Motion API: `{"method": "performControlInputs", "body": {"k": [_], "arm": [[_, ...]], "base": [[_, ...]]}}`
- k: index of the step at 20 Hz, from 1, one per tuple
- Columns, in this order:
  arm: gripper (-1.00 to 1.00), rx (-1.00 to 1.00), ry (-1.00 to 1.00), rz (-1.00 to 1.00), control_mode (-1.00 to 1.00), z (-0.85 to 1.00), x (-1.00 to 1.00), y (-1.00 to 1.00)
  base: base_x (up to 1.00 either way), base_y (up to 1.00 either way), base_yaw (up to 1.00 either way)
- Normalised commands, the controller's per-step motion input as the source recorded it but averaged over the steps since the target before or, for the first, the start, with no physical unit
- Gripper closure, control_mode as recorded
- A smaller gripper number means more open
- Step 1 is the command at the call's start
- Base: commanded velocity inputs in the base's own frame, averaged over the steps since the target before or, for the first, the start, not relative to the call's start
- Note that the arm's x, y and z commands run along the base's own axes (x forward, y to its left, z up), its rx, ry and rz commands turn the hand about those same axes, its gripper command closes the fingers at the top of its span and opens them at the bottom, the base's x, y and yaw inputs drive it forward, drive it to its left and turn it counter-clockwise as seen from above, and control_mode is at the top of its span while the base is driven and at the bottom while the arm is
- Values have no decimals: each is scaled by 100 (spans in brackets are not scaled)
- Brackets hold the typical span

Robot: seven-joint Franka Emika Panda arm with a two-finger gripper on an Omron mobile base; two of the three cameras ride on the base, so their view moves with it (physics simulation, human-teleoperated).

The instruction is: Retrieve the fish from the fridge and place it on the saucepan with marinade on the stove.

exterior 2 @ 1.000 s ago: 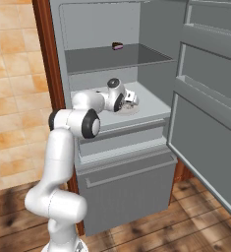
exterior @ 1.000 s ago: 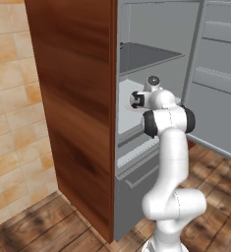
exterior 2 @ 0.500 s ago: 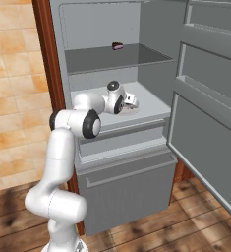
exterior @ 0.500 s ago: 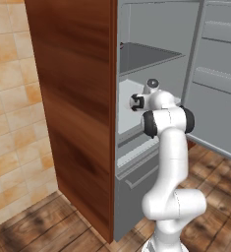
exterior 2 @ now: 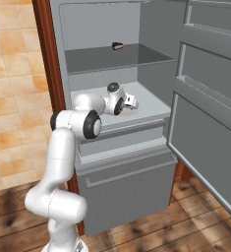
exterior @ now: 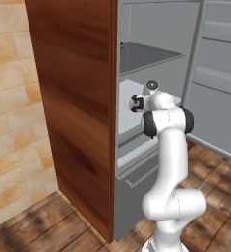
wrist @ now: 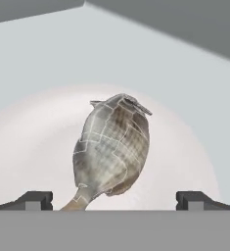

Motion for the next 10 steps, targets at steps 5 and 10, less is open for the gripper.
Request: {"method": "performControlInputs", "body": {"k": [5, 10], "arm": [[-100, 0, 0, 0, -100, -14, 4, 0], [-100, 0, 0, 0, -100, -15, 7, 0]], "base": [[0, 0, 0], [0, 0, 0]]}}
